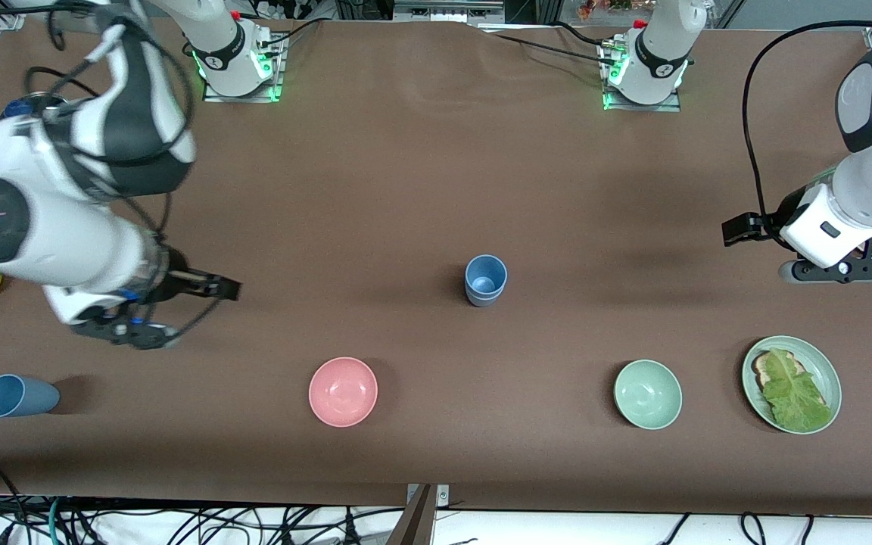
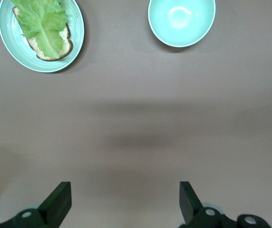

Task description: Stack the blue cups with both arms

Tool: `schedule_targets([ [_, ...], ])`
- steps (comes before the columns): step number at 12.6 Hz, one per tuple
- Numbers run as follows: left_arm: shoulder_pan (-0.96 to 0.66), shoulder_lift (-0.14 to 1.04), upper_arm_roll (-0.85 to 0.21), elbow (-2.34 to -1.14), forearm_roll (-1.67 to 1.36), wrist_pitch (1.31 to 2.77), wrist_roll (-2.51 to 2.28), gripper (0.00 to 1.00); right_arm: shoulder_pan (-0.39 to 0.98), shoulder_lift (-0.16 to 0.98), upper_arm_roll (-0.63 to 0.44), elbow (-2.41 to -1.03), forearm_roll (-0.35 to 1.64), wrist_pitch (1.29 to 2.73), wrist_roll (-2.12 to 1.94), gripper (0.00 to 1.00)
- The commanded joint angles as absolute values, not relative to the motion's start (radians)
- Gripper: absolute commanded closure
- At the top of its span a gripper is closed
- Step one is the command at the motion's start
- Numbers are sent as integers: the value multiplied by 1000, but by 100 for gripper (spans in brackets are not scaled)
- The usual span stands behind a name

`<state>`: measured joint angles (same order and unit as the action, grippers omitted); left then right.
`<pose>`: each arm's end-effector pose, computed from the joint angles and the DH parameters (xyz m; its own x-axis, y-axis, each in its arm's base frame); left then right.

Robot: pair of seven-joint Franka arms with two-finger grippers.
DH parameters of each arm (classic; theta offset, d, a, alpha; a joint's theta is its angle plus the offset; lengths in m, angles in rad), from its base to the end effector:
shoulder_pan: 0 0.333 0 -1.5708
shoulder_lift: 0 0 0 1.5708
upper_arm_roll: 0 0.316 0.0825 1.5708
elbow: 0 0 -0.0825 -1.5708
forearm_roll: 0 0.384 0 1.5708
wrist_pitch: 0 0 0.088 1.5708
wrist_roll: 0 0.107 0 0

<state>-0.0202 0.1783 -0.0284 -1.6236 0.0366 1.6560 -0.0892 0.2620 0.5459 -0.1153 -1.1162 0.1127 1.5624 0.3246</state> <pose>0.6010 -0.0245 0.5031 0.9891 0.0376 -0.1420 0.0318 -0.9986 -0.0434 0.6881 0.1355 0.4939 0.9802 -0.1659 -0.1081 -0.1688 -0.9855 -0.0190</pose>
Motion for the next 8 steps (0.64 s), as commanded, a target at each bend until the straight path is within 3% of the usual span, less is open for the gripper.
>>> schedule_targets([
  [1, -29, 167, -23, -1624, 44, 1654, -72, 0, 261, 436, -153, -1268, 132, 1568, 235, 0],
  [5, -23, 178, -21, -1617, 46, 1655, -71, 0, 261, 289, -164, -1422, 126, 1577, 225, 0],
  [8, -38, 184, -23, -1605, 44, 1658, -72, 0, 250, 298, -167, -1393, 118, 1565, 227, 0],
])
